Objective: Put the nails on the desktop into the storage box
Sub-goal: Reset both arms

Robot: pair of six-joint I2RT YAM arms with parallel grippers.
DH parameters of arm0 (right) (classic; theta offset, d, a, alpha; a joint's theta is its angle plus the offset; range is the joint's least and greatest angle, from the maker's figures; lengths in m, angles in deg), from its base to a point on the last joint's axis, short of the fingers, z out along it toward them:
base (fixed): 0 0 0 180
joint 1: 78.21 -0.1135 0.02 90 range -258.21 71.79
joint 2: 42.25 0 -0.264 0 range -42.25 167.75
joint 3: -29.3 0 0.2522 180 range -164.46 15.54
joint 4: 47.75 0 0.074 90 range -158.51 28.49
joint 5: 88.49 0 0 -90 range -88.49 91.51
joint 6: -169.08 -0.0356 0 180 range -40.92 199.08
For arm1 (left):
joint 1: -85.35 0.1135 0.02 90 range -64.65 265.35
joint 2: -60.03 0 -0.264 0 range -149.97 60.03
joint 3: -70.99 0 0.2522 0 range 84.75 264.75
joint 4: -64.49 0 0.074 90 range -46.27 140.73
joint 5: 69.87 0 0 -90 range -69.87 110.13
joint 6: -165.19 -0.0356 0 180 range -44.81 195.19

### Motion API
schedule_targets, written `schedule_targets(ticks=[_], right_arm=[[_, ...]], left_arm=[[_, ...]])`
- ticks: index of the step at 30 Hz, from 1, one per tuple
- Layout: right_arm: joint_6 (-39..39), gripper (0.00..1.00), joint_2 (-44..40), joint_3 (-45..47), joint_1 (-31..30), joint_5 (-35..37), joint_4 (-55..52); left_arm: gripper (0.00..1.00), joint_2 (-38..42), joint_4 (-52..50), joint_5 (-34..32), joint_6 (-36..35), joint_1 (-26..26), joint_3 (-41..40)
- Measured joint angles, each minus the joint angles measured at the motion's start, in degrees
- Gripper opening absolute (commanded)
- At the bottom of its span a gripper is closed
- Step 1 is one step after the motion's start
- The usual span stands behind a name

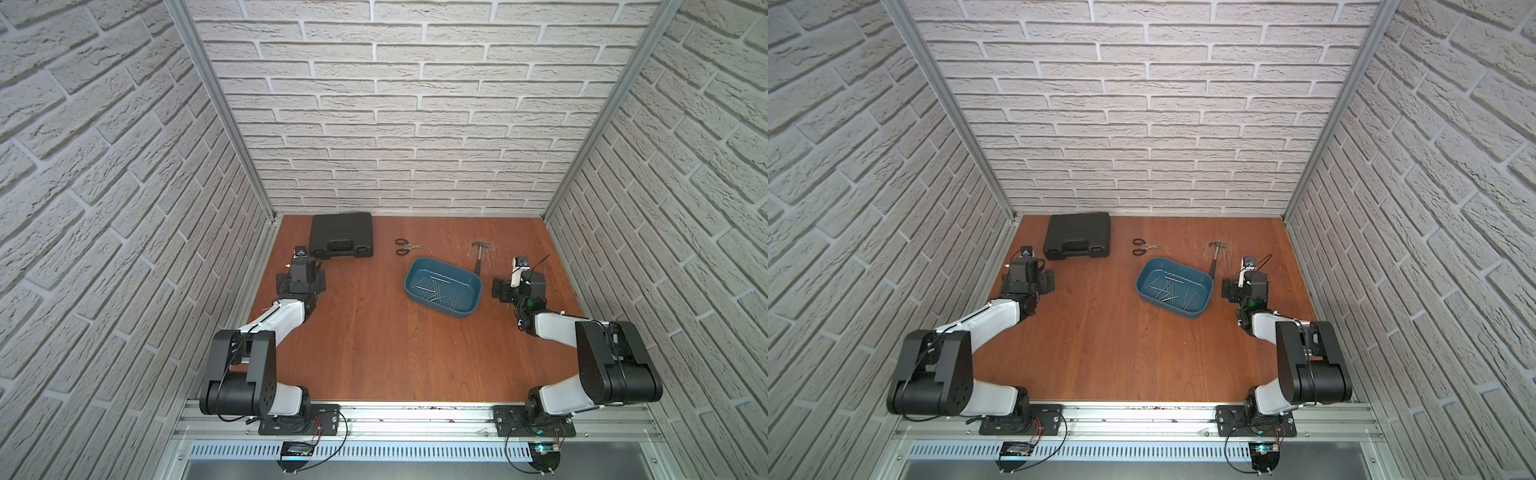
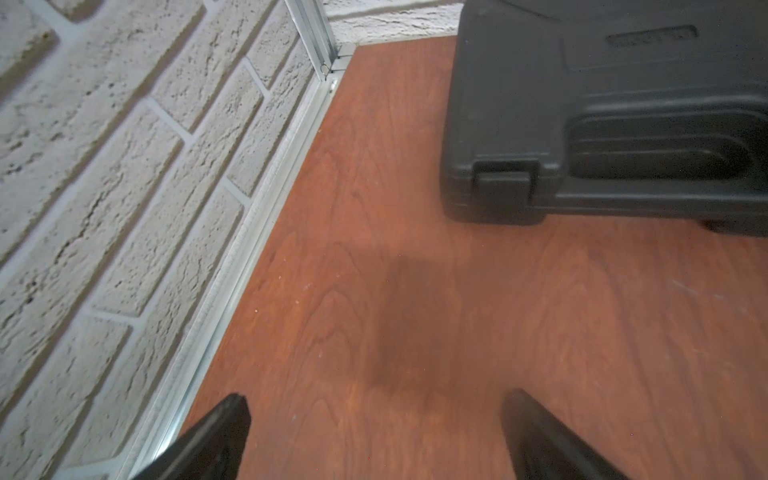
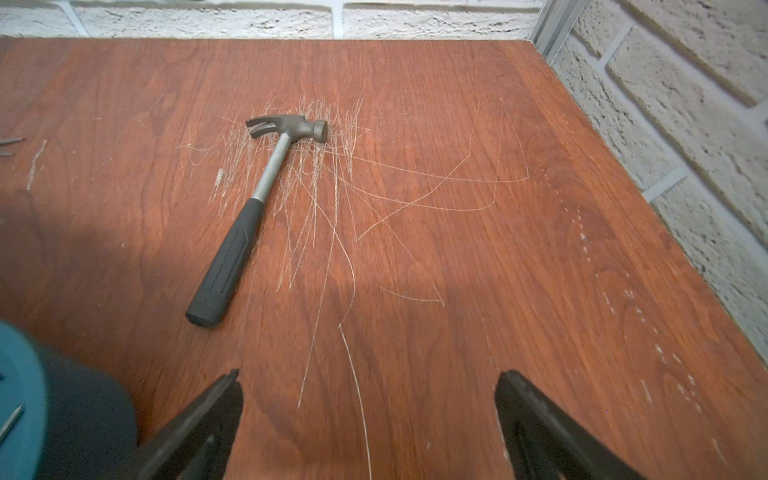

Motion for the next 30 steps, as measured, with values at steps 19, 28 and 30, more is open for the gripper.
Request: schedule_targets(ticks=[19,28,30], right_arm=[[1.62,0.99,2.91,6.78,-1.25,-4.83,19.67],[1.84,0.99,2.91,6.78,-1.29,-4.7,20.04],[1.84,0.99,2.91,6.78,-1.31,-4.7,20.02]], left_arm=[[0.98,-6.6,31.52,13.64,-3.21,5.68,-15.15],[0.98,-6.6,33.59,14.08,-3.32,5.68,-15.15],[0.98,-6.6,33.64,14.1,-3.34,5.68,-15.15]])
